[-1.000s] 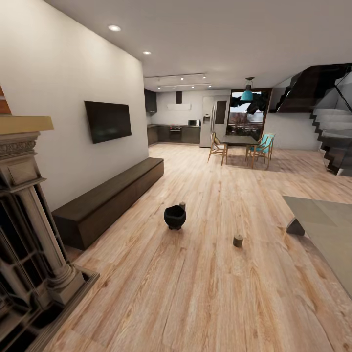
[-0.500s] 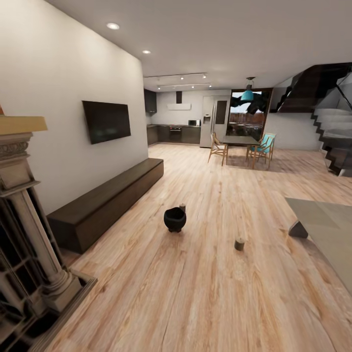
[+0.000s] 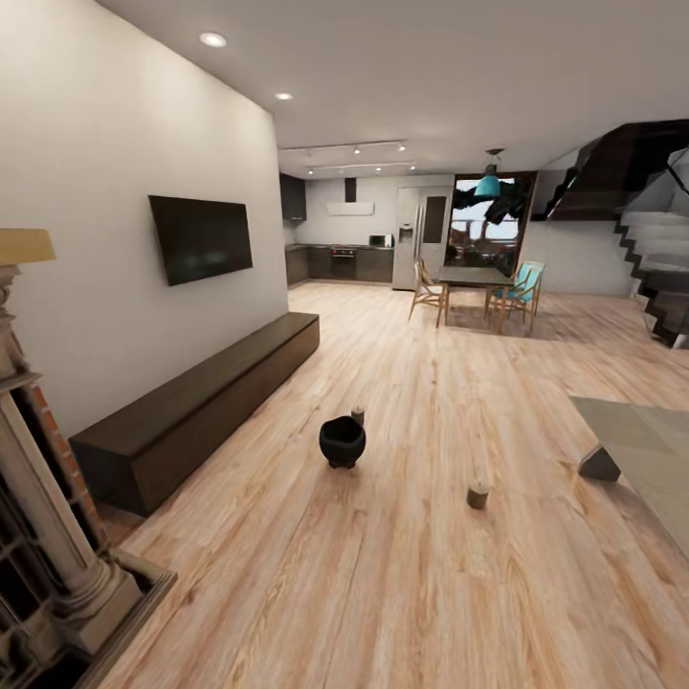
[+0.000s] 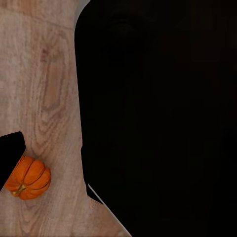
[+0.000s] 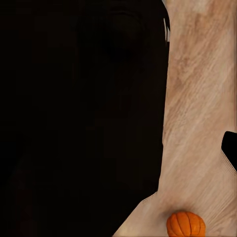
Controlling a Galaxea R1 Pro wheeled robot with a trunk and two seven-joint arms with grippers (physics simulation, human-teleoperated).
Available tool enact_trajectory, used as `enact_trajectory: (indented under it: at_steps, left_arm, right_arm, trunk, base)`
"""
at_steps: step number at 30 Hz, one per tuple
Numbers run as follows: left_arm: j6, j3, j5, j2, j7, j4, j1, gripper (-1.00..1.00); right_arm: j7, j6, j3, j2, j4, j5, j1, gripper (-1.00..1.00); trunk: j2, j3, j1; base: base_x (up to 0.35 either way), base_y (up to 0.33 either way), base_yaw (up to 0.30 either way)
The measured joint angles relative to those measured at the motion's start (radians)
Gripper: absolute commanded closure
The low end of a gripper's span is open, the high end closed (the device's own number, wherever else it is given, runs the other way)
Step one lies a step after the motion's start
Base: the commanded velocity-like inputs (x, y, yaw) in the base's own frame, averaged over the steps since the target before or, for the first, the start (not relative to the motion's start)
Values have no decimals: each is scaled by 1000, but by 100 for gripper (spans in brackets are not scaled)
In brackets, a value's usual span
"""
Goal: Place each of the two pumpkins and all three candles from the living room inside a cabinet in the living room (use any cabinet), then make sure every cabinet is closed, and position the cauldron so it is next to a table in the living room.
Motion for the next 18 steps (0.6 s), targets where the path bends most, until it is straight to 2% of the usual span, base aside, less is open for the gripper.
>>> enact_trajectory:
  at_steps: [8,18]
  left_arm:
    - [-7,0,0,0,0,0,0,-100]
    - [-12,0,1,0,0,0,0,-100]
  right_arm:
    - [0,1,3,2,1,0,0,-100]
    - [0,0,1,1,0,0,0,-100]
  trunk:
    - [0,0,0]
    - [0,0,0]
  base:
    - [302,0,0]
    - [95,14,0]
